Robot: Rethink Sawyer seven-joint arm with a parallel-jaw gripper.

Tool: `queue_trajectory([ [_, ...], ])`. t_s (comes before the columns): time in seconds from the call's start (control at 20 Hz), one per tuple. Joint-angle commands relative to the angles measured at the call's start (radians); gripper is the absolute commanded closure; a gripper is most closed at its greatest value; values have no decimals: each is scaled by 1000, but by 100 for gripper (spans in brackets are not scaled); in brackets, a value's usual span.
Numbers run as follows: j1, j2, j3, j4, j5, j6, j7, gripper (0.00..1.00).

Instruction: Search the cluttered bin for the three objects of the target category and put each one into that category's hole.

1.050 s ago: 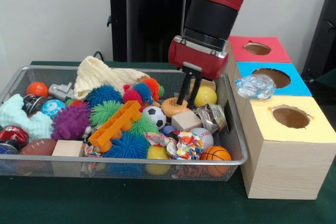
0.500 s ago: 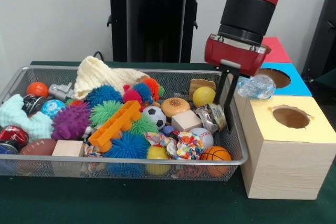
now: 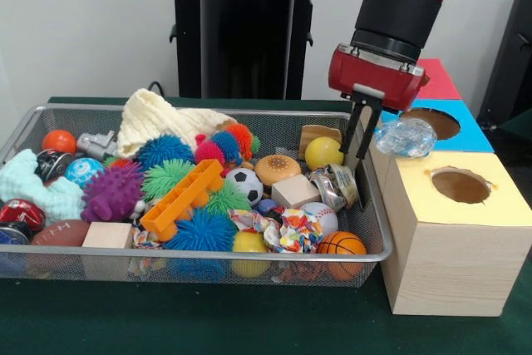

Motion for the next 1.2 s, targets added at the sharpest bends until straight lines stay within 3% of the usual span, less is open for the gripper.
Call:
queue_trajectory([
  [0.05, 29, 20, -43, 98, 31, -57, 152, 100],
  [0.4, 63, 6, -74, 136, 55, -83, 155, 100],
  [0.8, 136, 52, -125, 94, 106, -77, 195, 100],
  [1.0, 102, 42, -97, 108, 121, -109, 135, 100],
  [1.2, -2, -31, -14, 164, 107, -133, 8, 100],
])
